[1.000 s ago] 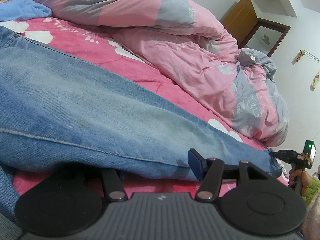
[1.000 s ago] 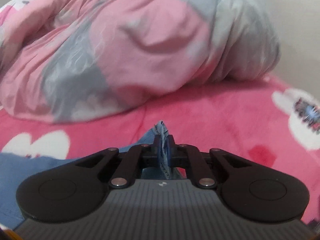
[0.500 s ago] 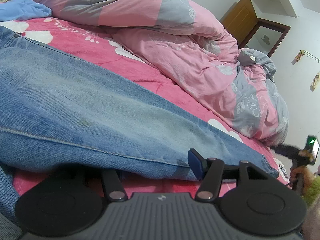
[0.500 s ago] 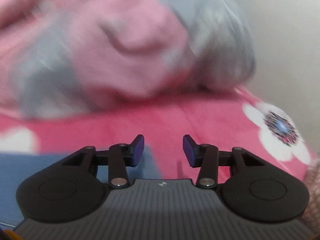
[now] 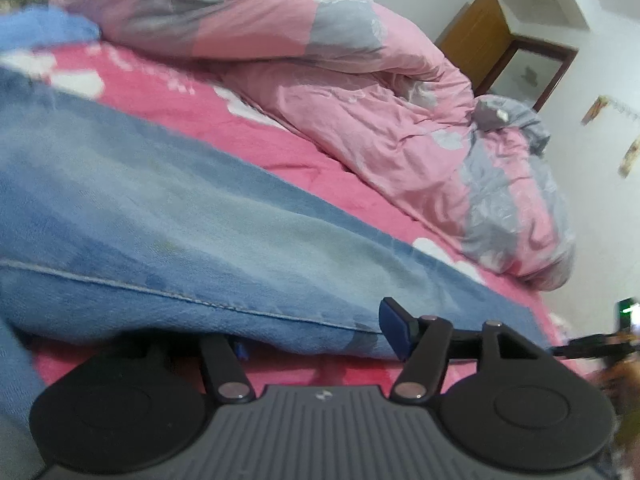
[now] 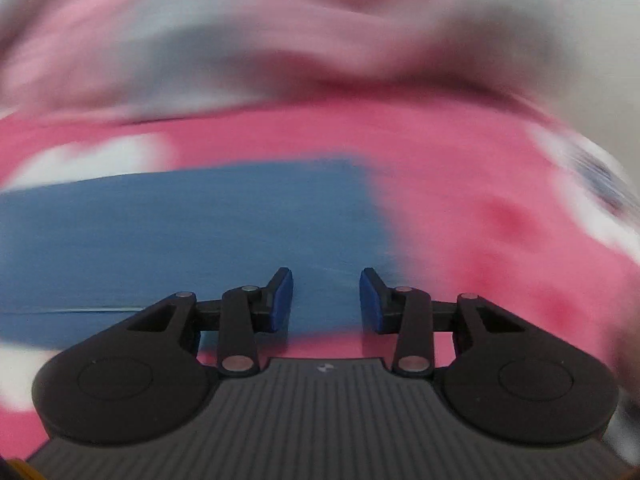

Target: Fold clothes

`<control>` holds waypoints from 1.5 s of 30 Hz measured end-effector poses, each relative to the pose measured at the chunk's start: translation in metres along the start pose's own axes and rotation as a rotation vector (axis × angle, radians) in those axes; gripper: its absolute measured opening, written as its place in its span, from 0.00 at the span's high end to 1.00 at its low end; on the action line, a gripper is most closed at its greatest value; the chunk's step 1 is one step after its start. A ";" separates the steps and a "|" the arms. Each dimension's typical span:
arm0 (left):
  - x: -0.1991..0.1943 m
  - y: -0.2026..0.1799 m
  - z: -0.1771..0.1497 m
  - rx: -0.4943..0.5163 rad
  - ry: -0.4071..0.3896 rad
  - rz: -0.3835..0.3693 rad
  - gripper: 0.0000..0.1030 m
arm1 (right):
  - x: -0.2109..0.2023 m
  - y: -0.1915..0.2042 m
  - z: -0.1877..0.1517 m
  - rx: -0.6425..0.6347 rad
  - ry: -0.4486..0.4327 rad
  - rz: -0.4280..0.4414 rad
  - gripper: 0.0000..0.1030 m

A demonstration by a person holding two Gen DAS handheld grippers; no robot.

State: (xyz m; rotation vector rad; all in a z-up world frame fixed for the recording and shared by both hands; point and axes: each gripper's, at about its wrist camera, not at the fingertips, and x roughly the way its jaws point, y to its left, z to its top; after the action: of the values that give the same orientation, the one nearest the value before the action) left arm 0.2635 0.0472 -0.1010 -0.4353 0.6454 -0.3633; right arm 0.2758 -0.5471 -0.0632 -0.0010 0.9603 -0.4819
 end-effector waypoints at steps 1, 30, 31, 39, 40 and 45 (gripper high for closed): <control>-0.008 -0.003 0.002 -0.004 -0.002 0.001 0.38 | -0.009 0.001 -0.001 -0.050 -0.013 -0.050 0.65; -0.106 0.041 -0.029 0.115 -0.079 0.192 0.33 | -0.159 0.307 -0.051 -0.429 -0.170 0.825 0.65; -0.106 0.041 -0.030 0.118 -0.082 0.195 0.33 | -0.163 0.329 -0.050 -0.424 -0.182 0.883 0.64; -0.107 0.041 -0.031 0.124 -0.081 0.200 0.33 | -0.140 0.364 -0.103 -0.536 -0.151 0.886 0.62; -0.106 0.042 -0.031 0.122 -0.080 0.199 0.33 | -0.142 0.349 -0.110 -0.528 -0.137 0.878 0.62; -0.105 0.040 -0.032 0.136 -0.080 0.209 0.33 | -0.155 0.288 -0.082 -0.427 -0.182 0.801 0.56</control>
State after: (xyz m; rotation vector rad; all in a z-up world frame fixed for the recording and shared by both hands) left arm 0.1726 0.1200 -0.0920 -0.2486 0.5785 -0.1888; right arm 0.2510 -0.2112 -0.0497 -0.0431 0.7901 0.4577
